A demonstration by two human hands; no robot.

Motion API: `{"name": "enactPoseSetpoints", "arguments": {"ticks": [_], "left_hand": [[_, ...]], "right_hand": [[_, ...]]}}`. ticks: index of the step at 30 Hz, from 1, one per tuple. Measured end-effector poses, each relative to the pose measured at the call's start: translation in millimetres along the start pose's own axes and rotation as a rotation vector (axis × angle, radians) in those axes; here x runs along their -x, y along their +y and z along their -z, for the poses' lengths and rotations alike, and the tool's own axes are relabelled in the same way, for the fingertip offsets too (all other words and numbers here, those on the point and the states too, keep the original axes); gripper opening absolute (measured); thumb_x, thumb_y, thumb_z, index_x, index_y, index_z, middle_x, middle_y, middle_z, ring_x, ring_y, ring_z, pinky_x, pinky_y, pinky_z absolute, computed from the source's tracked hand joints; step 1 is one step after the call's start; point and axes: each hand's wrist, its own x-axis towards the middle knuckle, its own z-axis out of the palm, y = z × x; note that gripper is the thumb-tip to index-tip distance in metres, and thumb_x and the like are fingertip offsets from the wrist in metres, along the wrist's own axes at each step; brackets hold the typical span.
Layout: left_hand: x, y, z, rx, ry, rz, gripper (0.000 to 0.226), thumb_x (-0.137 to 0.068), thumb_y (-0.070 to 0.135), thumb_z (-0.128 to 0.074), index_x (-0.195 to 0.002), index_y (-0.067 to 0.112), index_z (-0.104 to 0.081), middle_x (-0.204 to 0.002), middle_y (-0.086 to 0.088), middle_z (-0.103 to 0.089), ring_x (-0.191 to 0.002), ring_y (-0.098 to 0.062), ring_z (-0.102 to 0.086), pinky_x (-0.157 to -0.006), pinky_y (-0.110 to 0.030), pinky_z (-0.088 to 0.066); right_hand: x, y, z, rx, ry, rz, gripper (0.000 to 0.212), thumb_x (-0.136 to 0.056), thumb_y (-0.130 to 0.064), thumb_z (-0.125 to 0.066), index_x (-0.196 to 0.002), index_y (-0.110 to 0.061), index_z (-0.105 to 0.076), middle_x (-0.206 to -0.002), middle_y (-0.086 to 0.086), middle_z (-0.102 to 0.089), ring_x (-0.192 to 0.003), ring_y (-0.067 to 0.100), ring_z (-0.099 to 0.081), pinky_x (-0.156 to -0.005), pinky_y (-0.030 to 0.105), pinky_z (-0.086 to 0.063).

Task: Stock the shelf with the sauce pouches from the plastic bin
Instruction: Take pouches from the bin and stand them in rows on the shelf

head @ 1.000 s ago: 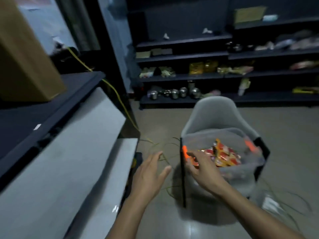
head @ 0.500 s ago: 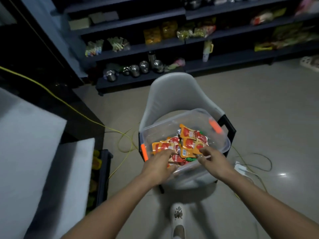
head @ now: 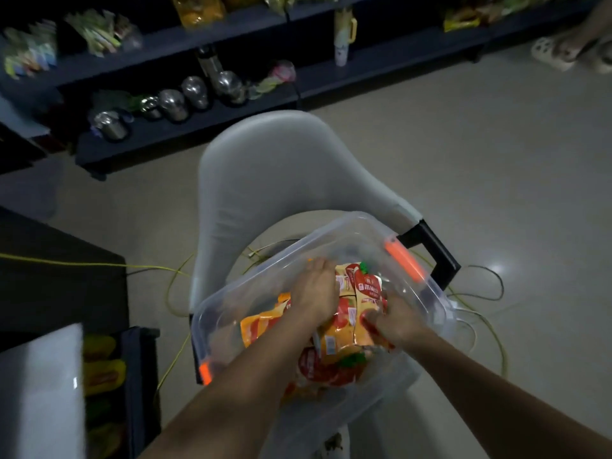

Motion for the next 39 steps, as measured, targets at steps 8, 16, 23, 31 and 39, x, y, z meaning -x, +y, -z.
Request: {"name": "enactPoseSetpoints", "arguments": {"ticks": [8, 16, 23, 31, 39], "left_hand": [[-60, -7, -46, -0.441, -0.143, -0.101, 0.053, -0.093, 0.031, -0.058, -0.139, 0.012, -0.041, -0.138, -0.012, -0.05, -0.128, -0.029, -0.043, -0.112, -0.042, -0.031], [-68, 6, -37, -0.327, -0.35, 0.02, 0.062, -0.079, 0.048, -0.072, -0.129, 0.016, -0.053, -0.123, -0.007, -0.059, -0.118, -0.029, -0.054, -0.102, -0.044, -0.044], [-30, -21, -24, 0.298, -0.348, 0.341, 0.06, -0.067, 0.03, -0.081, -0.119, 0.012, -0.056, -0.116, -0.008, -0.062, -0.106, -0.028, -0.061, -0.081, -0.037, -0.054], [78, -22, -8, 1.213, -0.135, 0.578, 0.061, -0.058, 0.008, -0.085, -0.115, 0.017, -0.066, -0.104, -0.004, -0.074, -0.097, -0.026, -0.068, -0.091, -0.044, -0.055], [225, 8, 15, 1.44, 0.089, 0.464, 0.047, -0.074, 0.032, -0.08, -0.118, 0.027, -0.065, -0.106, 0.0, -0.076, -0.097, -0.023, -0.073, -0.09, -0.046, -0.057]], "right_hand": [[-88, 50, -50, -0.026, -0.039, -0.096, 0.07, -0.054, -0.048, -0.073, -0.118, -0.027, -0.052, -0.109, -0.001, -0.064, -0.102, 0.024, -0.063, -0.089, 0.045, -0.054], [-66, 21, -41, 0.032, 0.024, -0.208, 0.101, -0.045, -0.062, -0.081, -0.13, -0.023, -0.044, -0.116, 0.0, -0.055, -0.114, 0.025, -0.053, -0.095, 0.037, -0.041], [-42, 11, -50, -0.387, 0.103, -0.274, 0.083, -0.051, -0.024, -0.092, -0.119, -0.005, -0.049, -0.114, 0.014, -0.062, -0.103, 0.032, -0.061, -0.092, 0.047, -0.052], [33, -13, -36, -0.491, -0.108, -0.05, 0.063, -0.047, -0.018, -0.09, -0.103, -0.015, -0.062, -0.097, 0.009, -0.072, -0.086, 0.029, -0.07, -0.082, 0.047, -0.058], [168, -24, -26, -0.408, -0.232, 0.259, 0.046, -0.065, -0.019, -0.087, -0.101, -0.018, -0.059, -0.091, 0.0, -0.072, -0.081, 0.016, -0.069, -0.064, 0.026, -0.053]]}}
